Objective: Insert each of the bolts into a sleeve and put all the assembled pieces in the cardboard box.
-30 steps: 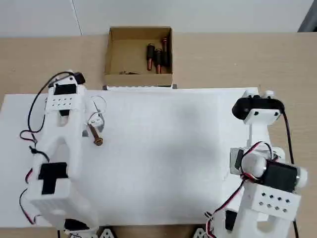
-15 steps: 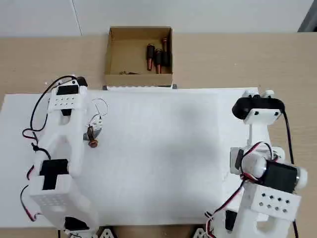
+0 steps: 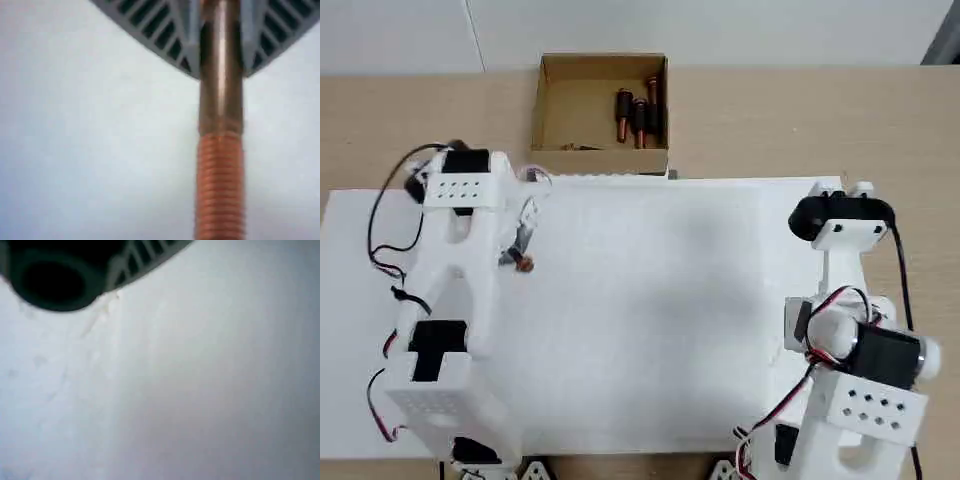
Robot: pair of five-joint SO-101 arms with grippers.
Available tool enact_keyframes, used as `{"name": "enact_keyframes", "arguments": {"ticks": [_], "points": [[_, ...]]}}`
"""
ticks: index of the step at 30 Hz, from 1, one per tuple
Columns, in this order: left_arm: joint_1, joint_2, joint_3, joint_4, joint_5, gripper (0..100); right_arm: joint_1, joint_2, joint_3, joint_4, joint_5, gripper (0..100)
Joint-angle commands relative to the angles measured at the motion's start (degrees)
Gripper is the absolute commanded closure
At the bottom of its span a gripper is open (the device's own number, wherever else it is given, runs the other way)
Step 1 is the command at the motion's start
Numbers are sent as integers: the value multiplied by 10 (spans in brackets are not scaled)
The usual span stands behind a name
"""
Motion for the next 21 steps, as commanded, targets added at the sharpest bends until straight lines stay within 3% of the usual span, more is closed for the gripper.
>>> {"name": "enact_keyframes", "arguments": {"ticks": [1, 6, 10, 21], "points": [[4, -10, -52, 5, 127, 994, 1, -10, -3, -4, 0, 992], [1, -4, -97, 3, 331, 993, 1, -10, -3, -4, 0, 992], [3, -4, -102, 2, 439, 993, 3, -10, -3, -4, 0, 992], [-11, -4, -102, 4, 450, 992, 4, -10, -2, 8, -2, 992]]}}
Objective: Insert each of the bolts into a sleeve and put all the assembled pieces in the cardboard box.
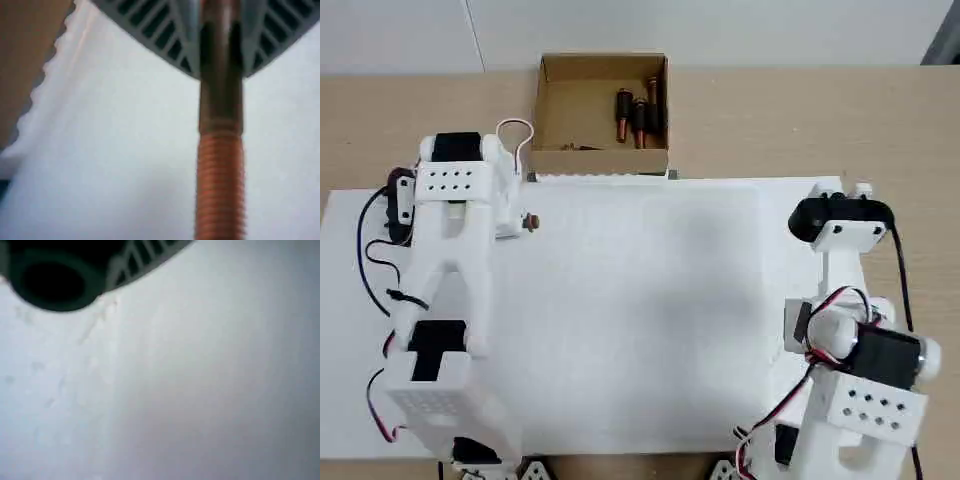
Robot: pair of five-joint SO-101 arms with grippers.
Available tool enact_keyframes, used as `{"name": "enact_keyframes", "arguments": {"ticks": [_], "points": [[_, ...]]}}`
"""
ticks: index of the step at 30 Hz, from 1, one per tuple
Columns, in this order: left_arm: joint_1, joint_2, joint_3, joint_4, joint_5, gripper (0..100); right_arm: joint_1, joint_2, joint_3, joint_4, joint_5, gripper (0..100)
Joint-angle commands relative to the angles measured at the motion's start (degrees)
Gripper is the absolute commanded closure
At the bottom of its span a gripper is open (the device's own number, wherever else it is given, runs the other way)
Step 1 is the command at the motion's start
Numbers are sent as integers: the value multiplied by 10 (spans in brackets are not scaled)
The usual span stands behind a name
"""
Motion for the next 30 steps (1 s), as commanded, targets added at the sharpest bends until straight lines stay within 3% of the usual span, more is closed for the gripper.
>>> {"name": "enact_keyframes", "arguments": {"ticks": [1, 10, 17, 22, 25, 30], "points": [[-4, -5, -25, 5, 4, 992, 4, -10, -2, 2, -2, 992], [0, -4, -25, 2, -4, 981, 4, -10, -2, 2, -2, 992], [-1, -4, -25, 2, -118, 754, 4, -10, -2, 2, -2, 992], [-2, -4, -25, 2, -161, 731, 2, -10, -2, 2, -2, 992], [-4, -4, -25, 3, -247, 731, 2, -10, -2, 2, -2, 992], [-4, -6, -25, 3, -456, 731, 2, -10, -2, 2, -1, 992]]}}
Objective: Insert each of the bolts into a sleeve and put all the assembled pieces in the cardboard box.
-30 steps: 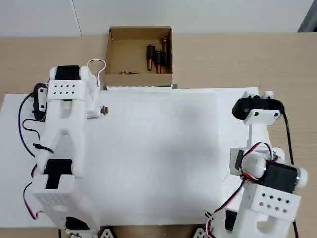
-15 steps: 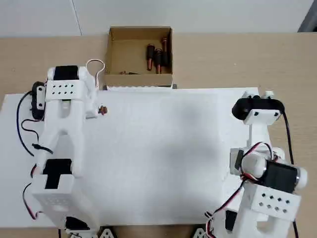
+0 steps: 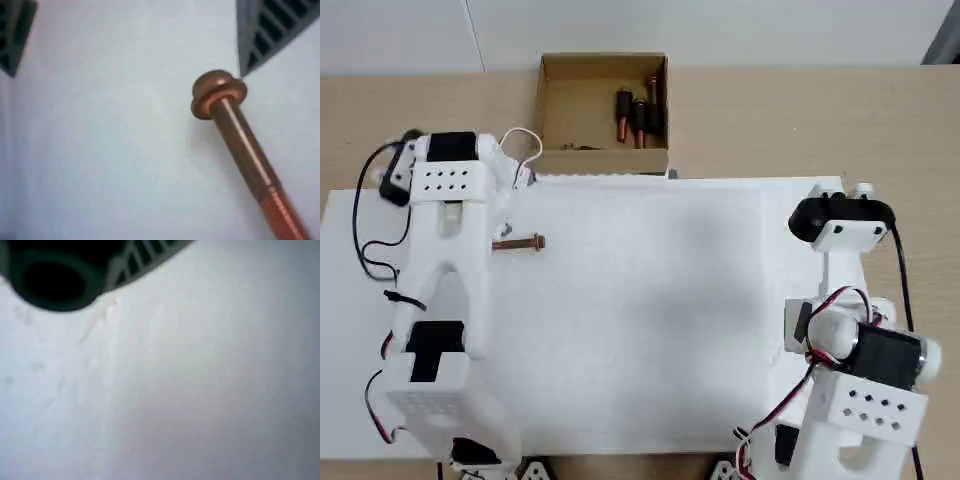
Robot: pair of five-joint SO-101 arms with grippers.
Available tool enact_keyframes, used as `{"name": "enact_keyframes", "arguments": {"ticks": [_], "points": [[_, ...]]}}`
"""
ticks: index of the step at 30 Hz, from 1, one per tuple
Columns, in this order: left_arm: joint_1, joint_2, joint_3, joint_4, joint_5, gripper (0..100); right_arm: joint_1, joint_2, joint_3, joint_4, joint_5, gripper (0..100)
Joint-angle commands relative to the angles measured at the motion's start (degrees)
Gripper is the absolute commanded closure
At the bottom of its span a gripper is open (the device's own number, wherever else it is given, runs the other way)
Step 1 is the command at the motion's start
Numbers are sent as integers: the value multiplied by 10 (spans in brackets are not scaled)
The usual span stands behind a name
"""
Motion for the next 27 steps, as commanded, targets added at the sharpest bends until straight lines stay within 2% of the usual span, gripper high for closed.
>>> {"name": "enact_keyframes", "arguments": {"ticks": [1, 7, 17, 22, 27], "points": [[-3, -5, -25, 3, -150, 731, 2, -10, -2, 2, -1, 992], [-4, -4, -25, 5, -415, 731, 2, -10, -2, 2, -1, 992], [-7, -3, -22, 5, -765, 731, 1, -10, -2, -3, 39, 992], [-24, 4, -22, 1, -998, 731, 1, -10, -2, -4, 39, 992], [-40, 45, -25, 1, -1126, 732, 1, -10, -2, -3, 39, 992]]}}
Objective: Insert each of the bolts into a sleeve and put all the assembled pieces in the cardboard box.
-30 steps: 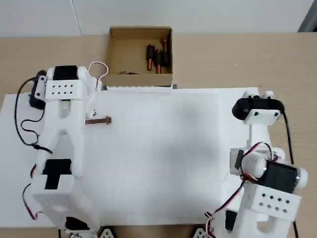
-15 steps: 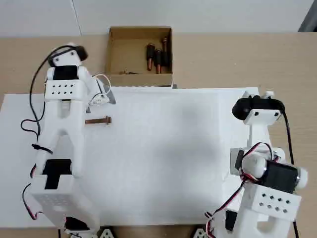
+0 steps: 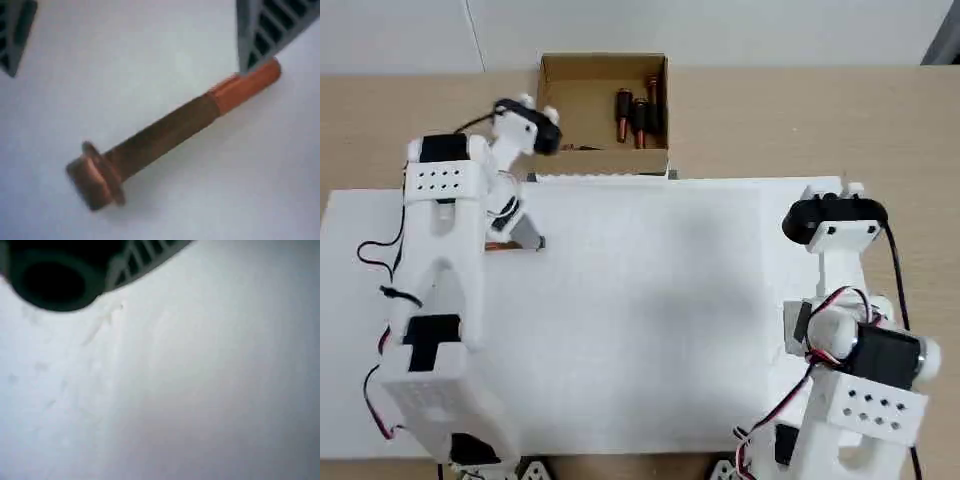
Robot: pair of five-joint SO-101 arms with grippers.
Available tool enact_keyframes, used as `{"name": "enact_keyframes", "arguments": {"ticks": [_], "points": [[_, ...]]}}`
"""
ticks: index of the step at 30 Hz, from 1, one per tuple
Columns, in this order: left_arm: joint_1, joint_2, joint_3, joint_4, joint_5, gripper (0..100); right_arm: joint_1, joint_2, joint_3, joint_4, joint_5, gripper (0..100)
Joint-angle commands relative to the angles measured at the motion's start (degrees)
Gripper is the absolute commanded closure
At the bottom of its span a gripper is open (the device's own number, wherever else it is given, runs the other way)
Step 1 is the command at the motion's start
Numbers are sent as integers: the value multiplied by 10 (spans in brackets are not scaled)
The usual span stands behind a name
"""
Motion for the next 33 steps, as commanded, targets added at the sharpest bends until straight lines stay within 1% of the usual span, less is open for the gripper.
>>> {"name": "enact_keyframes", "arguments": {"ticks": [1, 5, 8, 13, 18, 22, 26, 33], "points": [[-8, 14, -25, 1, -84, 732, 1, -10, -2, -3, 5, 992], [-8, 35, -26, -13, -156, 732, 1, -10, -2, -2, 6, 992], [-7, 42, -26, -40, -179, 732, 1, -10, -2, 0, 6, 992], [4, 43, -26, -62, -183, 741, 1, -10, -2, -2, 6, 992], [18, 44, -22, -65, -184, 822, 1, -10, -2, 0, 6, 992], [28, 51, -22, -86, -184, 824, 1, -10, -2, 1, 6, 992], [26, 86, -25, -105, -184, 824, 1, -10, -2, 2, 6, 992], [26, 100, -26, -107, -199, 825, 1, -10, -2, 2, 6, 992]]}}
